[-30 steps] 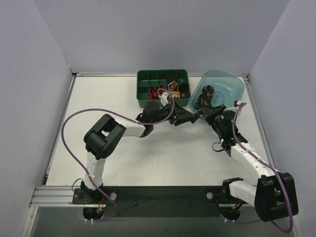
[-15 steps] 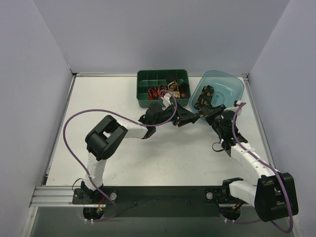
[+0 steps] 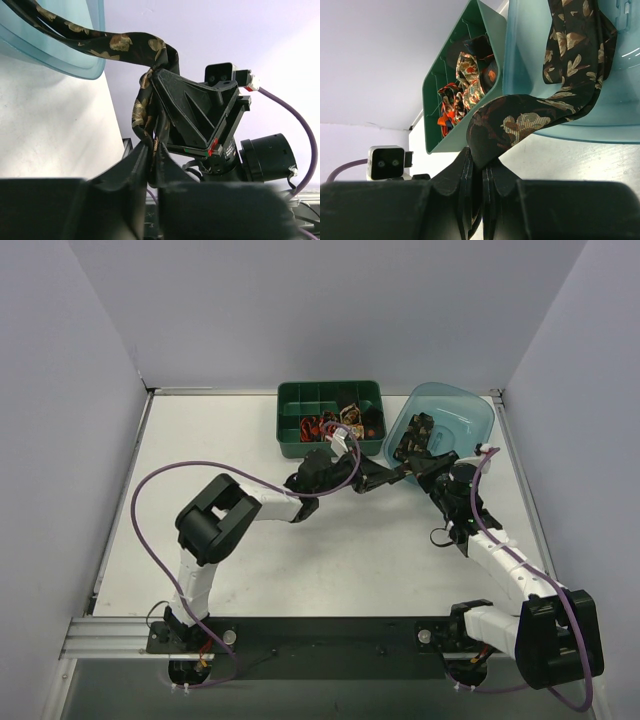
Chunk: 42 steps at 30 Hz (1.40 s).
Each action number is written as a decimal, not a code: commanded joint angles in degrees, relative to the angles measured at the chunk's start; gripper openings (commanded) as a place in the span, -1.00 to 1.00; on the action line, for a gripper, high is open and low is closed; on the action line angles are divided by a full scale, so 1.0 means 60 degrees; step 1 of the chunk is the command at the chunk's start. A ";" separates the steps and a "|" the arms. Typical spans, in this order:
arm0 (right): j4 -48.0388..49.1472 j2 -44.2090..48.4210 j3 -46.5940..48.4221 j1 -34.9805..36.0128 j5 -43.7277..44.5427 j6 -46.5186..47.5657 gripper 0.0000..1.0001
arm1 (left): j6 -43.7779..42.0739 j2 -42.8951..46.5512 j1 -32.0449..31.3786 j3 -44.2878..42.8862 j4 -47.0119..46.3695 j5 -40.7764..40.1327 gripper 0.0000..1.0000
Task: Roll the ties
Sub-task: Move the tie to the center of the board.
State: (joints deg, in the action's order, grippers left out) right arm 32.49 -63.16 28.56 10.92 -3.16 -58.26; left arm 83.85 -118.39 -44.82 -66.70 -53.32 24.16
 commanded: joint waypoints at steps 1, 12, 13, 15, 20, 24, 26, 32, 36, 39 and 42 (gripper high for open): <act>0.0591 0.0140 0.0045 0.0041 0.0028 0.0071 -1.00 | -0.0484 0.0644 0.0145 -0.0178 -0.0313 -0.0365 -0.88; 0.0441 0.0652 -0.0085 -0.0398 -0.2241 0.1389 -0.26 | -0.3103 0.1083 0.1317 -0.2167 0.3638 0.1800 -1.00; 0.0676 0.0783 -0.0478 -0.0428 -0.2358 0.1390 -0.10 | -0.3411 0.1098 0.1433 -0.2431 0.4136 0.1904 -1.00; 0.0884 0.1003 -0.0715 -0.0544 -0.2491 0.1375 0.28 | -0.4378 0.1099 0.1536 -0.3339 0.5746 0.2080 -1.00; 0.0665 0.1195 -0.0951 -0.0648 -0.2433 0.1492 0.62 | -0.6064 0.1171 0.1712 -0.4586 0.8457 0.2169 -1.00; 0.0678 0.1005 -0.0834 -0.0648 -0.2549 0.1785 0.63 | -0.6505 0.1537 0.1917 -0.4996 0.9325 0.2431 -1.00; 0.0752 0.0873 -0.0746 -0.0633 -0.2725 0.1975 0.63 | -0.6637 0.1626 0.2034 -0.5376 0.9690 0.2637 -1.00; 0.0941 0.0141 -0.0409 -0.0560 -0.2989 0.2078 0.63 | -0.7735 0.1421 0.2108 -0.8027 1.2120 0.3090 -1.00; 0.0913 -0.0473 -0.0379 -0.0501 -0.2902 0.2268 0.61 | -0.8159 0.1639 0.2167 -0.8878 1.3118 0.3121 -1.00; 0.0533 -0.1043 -0.0190 -0.0487 -0.2565 0.2341 0.59 | -0.8555 0.2152 0.2284 -0.8675 1.3617 0.3092 -1.00; 0.0314 -0.1644 0.0117 -0.0487 -0.2112 0.2386 0.57 | -0.8556 0.2986 0.2459 -0.7553 1.3356 0.3033 -1.00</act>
State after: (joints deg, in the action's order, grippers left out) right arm 34.04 -69.32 25.23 7.60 -19.31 -45.82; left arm 35.57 -107.85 -31.66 -117.16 23.97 41.30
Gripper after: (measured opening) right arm 0.791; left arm 0.051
